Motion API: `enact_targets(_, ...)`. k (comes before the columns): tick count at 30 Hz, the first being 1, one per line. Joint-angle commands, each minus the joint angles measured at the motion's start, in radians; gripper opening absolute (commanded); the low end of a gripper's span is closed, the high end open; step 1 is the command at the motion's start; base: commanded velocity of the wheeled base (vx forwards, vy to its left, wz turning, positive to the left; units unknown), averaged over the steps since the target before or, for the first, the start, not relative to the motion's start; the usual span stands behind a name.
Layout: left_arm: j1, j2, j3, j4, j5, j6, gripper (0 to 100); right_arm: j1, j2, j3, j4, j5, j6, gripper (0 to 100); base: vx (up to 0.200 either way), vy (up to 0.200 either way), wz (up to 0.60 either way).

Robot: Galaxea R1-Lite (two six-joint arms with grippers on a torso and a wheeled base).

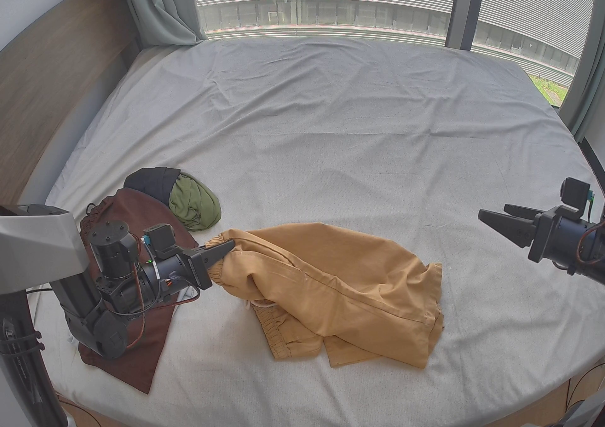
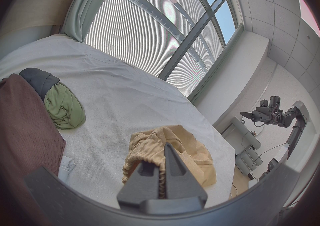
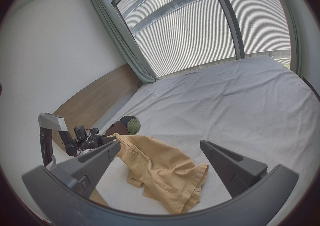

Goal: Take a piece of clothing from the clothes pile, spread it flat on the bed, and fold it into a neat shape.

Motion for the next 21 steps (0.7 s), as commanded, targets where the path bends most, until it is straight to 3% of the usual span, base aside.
enact_targets(1,0.001,0.010,-0.008,-0.001,0.000,0.006,0,0.005,0.114,0.030,-0.062,0.001,0.001,100,0.000,0.000,0.00)
enact_targets(11,-0.002,0.004,-0.004,-0.001,0.000,0.006,0,0.005,0.206,0.035,-0.102,0.003,0.018,100,0.000,0.000,0.00)
enact_targets(21,-0.004,0.008,-0.004,-0.001,0.000,0.023,0,0.005,0.276,0.064,-0.142,0.004,0.130,100,0.000,0.000,0.00)
